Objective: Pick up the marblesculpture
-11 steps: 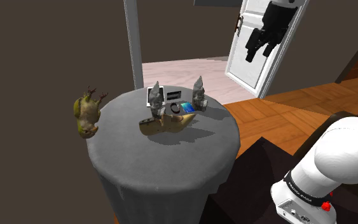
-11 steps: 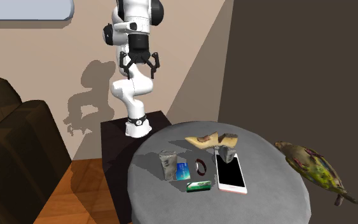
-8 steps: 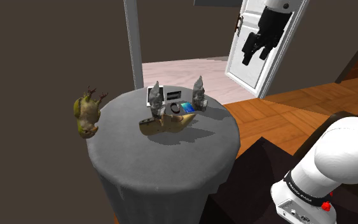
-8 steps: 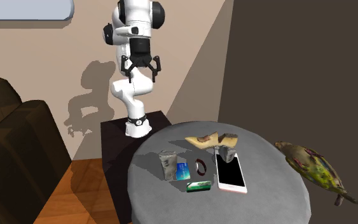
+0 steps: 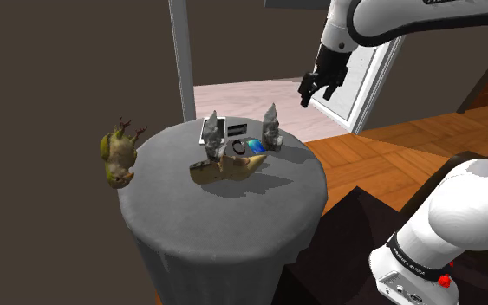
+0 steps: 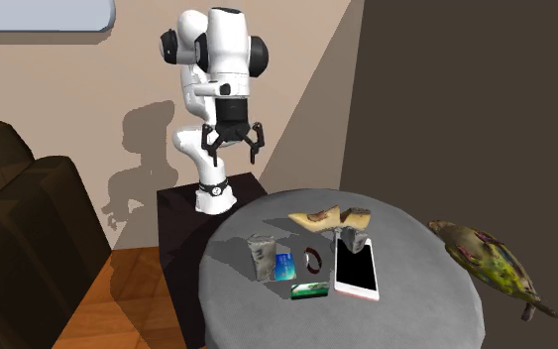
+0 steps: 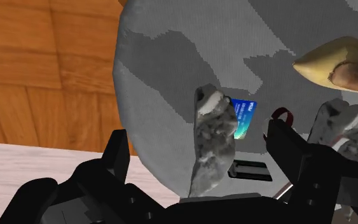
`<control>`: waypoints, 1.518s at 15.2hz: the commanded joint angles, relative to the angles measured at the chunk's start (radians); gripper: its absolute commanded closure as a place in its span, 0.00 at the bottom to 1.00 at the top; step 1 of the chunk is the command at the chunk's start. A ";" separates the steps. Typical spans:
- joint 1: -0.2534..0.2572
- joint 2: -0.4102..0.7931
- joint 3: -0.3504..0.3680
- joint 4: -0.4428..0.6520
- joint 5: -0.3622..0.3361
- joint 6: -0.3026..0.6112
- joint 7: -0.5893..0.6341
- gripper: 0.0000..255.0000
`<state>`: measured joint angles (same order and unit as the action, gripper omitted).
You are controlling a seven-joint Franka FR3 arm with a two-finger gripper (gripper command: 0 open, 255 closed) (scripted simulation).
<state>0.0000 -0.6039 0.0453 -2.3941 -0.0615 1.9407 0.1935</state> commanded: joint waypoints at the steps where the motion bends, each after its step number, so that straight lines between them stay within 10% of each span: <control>1: 0.001 0.062 0.011 -0.008 0.001 0.071 0.020 0.00; 13: -0.011 0.474 0.048 0.063 -0.040 0.416 0.111 0.00; 22: -0.014 0.533 0.049 0.016 -0.061 0.520 0.132 0.00; 23: -0.015 0.532 0.048 0.016 -0.060 0.520 0.130 1.00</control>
<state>-0.0142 -0.0725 0.0943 -2.3764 -0.1215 2.4585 0.3243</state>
